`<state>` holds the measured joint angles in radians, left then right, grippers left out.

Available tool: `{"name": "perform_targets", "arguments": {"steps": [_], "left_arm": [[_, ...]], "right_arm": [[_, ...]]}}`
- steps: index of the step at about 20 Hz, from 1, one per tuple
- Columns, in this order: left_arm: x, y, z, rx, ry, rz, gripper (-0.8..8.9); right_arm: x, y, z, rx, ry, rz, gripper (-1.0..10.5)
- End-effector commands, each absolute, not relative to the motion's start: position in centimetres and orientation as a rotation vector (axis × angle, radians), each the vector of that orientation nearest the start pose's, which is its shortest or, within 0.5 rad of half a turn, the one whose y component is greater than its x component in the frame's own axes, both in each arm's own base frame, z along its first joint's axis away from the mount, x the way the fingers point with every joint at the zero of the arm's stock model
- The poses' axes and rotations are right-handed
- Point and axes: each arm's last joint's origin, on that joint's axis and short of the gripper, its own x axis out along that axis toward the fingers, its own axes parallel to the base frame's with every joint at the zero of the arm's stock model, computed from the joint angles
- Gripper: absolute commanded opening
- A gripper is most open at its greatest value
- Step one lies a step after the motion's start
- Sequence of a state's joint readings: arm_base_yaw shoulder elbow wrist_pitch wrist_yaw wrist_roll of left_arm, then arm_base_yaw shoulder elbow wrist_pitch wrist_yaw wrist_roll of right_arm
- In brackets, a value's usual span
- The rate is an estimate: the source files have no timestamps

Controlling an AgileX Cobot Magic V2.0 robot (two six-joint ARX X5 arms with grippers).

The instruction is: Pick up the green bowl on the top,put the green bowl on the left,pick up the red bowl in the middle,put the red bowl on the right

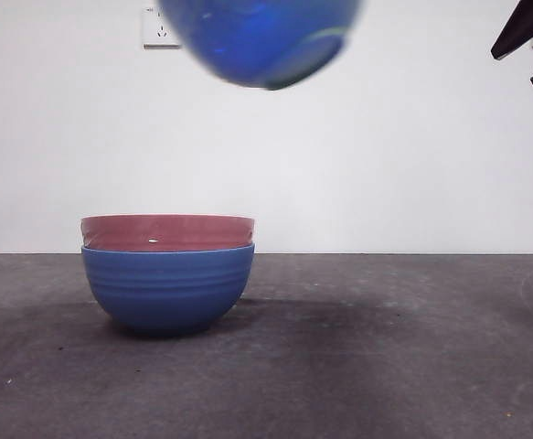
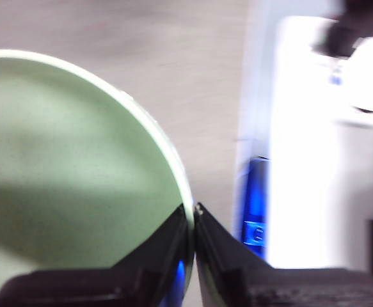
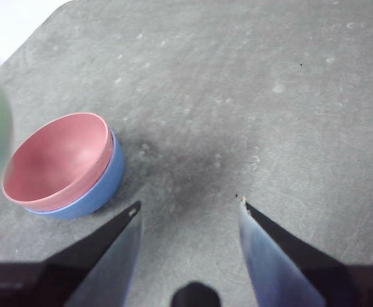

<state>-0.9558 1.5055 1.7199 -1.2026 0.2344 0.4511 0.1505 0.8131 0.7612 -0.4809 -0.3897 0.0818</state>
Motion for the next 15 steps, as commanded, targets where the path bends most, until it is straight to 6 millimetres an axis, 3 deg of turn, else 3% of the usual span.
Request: {"name": "perform_targets", "arguments": {"steps": [1,4,7,11,15], "left_arm": [[14.0,-26.5,37.9,0.831,0.76,-1.354,-0.08],[13.3,-29.9,34.3,0.953,0.86,-1.368,-0.08],[13.8,-31.7,29.2,1.038,0.997,-1.347,-0.08],[14.3,-32.1,24.1,1.023,0.958,-1.331,-0.09],[14.3,-32.0,21.7,1.009,0.93,-1.333,0.0]], "right_arm": [[16.5,3.6,29.6,0.135,0.548,0.506,2.5],[16.5,3.6,29.6,0.132,0.547,0.507,2.5],[16.5,3.6,29.6,0.127,0.545,0.507,2.5],[16.5,3.6,29.6,0.118,0.543,0.51,2.5],[16.5,3.6,29.6,0.118,0.543,0.51,2.5]]}}
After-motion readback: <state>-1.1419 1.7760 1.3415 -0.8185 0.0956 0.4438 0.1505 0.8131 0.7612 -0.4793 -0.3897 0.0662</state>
